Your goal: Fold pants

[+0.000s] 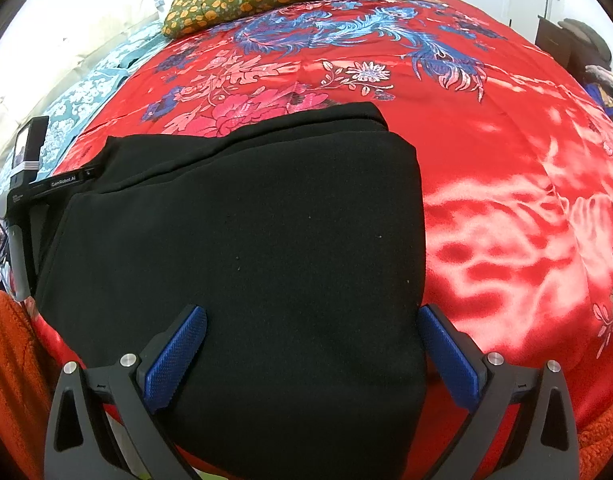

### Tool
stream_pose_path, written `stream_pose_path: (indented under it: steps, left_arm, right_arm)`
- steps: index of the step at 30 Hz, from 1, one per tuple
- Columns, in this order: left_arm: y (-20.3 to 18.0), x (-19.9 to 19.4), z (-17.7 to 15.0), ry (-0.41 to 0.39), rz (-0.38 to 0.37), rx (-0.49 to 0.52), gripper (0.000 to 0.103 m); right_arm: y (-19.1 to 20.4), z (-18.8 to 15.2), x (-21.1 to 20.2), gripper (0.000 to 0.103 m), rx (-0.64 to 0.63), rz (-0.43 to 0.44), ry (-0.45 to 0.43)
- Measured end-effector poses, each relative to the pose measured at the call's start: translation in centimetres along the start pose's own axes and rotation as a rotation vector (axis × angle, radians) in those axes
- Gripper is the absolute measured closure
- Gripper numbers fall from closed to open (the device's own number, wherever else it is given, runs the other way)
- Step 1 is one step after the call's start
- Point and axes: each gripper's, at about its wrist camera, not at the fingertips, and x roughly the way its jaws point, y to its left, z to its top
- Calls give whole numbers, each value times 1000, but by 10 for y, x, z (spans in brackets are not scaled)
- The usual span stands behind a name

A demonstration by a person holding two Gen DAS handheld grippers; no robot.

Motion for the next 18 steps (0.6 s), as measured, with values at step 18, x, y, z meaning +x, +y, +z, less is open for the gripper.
stream_pose_path:
  steps: [18]
  left_arm:
    - [-3, 2, 0, -2, 5, 0, 0]
  right_arm:
    - [0, -3, 1, 0, 21, -25, -67]
